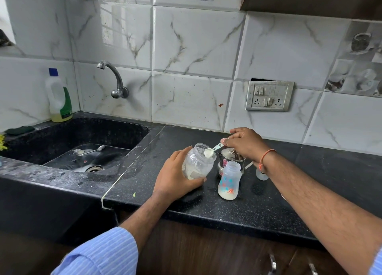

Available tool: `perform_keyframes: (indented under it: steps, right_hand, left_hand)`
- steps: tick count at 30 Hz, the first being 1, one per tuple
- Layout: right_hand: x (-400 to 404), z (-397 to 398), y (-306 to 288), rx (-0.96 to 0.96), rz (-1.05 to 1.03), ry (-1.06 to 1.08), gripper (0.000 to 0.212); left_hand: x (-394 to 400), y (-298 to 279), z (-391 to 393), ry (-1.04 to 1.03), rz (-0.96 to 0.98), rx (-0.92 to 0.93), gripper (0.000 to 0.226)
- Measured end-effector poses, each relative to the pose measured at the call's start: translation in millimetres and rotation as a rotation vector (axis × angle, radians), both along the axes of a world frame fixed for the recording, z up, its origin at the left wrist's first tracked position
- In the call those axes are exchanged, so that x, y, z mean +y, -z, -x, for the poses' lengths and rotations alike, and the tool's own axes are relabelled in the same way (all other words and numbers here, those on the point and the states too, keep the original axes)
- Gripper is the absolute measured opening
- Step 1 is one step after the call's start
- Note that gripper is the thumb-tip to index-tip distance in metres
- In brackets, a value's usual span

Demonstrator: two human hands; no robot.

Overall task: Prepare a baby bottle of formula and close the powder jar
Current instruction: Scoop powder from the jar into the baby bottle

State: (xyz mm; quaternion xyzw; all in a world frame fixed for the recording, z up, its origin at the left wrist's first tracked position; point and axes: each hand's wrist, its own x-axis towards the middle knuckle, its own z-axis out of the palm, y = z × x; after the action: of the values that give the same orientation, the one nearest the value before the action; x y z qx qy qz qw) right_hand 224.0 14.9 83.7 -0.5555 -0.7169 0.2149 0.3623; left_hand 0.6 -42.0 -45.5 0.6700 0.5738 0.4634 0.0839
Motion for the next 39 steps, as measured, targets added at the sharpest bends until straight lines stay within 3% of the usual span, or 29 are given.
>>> perform_keyframes:
  steps: [6,13,16,19,22,25,27,29,33,39]
  right_hand:
    - [-13,-7,-4,0.401,0.275,-0.036,0.016]
    - [-11,-34,-6,0.495,0.343,-0.007,0.020]
    - [-15,-47,-6,0.457,0.272,0.042,0.019]
    - [-26,-59,-8,0.438,0.220,0.064,0.019]
    - [-32,-70,-8,0.434,0.165,0.061,0.010]
    - [-35,-77,-4,0.393,0.137,0.052,0.021]
    - [-36,-78,0,0.355,0.116,0.045,0.017]
    - [-37,-77,3,0.327,0.097,0.028,0.014]
    - [-37,-74,7,0.238,0.028,0.016,0.014]
    - [-34,-72,18,-0.061,-0.152,0.090,0.037]
  left_hand:
    - [-2,-1,-1,0.005,0.021,-0.018,0.103]
    - [4,1,0,0.005,0.114,-0.175,0.095]
    - [4,-1,-2,0.032,0.134,-0.218,0.113]
    - [-2,-2,-5,-0.106,0.031,-0.120,0.130]
    - [-14,-3,-12,-0.171,-0.239,-0.047,0.102]
    - [-28,0,-35,-0.071,-0.365,-0.090,0.072]
    - [-33,-1,-58,0.074,-0.279,-0.213,0.070]
    - [-33,-2,-76,0.159,-0.127,-0.297,0.083]
    - [-20,-8,-90,0.208,0.099,-0.293,0.097]
    - [-6,2,-83,0.246,0.207,-0.118,0.060]
